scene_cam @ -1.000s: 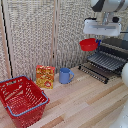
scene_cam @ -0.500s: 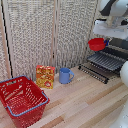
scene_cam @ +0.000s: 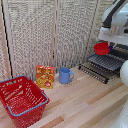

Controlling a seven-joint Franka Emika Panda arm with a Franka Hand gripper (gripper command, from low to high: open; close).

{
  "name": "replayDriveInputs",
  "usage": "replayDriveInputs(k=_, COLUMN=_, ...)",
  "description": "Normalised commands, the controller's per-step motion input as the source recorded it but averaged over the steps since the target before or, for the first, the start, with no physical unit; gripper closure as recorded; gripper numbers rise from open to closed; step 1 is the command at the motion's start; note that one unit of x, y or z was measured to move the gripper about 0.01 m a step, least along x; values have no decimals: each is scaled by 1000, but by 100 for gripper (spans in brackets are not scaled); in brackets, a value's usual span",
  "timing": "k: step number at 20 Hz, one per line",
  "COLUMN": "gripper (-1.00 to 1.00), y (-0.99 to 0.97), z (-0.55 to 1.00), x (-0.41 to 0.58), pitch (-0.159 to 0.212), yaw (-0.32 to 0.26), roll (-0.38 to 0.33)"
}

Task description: Extend the gripper towards the oven tray handle. Grasp the handle and carefully pull the tray out of the oven. Move the gripper above the red bowl. Grab the red bowl gently. Lift the bowl and place it onto the oven tray.

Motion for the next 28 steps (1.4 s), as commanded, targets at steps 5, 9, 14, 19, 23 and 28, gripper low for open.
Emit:
replayDriveInputs(k=5, gripper=100, y=-551, z=-151, x=129, pitch=-21, yaw=-76, roll=19)
replayDriveInputs(k=9, gripper=100, y=-94, z=-258, x=46, pitch=0, yaw=-16, roll=0)
replayDriveInputs(k=14, gripper=-100, y=0, z=-53, x=0, pitch=-12, yaw=-12, roll=-2)
replayDriveInputs(k=19, gripper=-100, y=-61, z=66, x=0, pitch=-59, yaw=10, roll=-8)
replayDriveInputs(k=23, gripper=-100, y=-118, z=302, x=-2, pitch=-93, yaw=-56, roll=0)
replayDriveInputs(k=28, gripper=-100, y=14, z=569, x=31, pitch=-22, yaw=-117, roll=0)
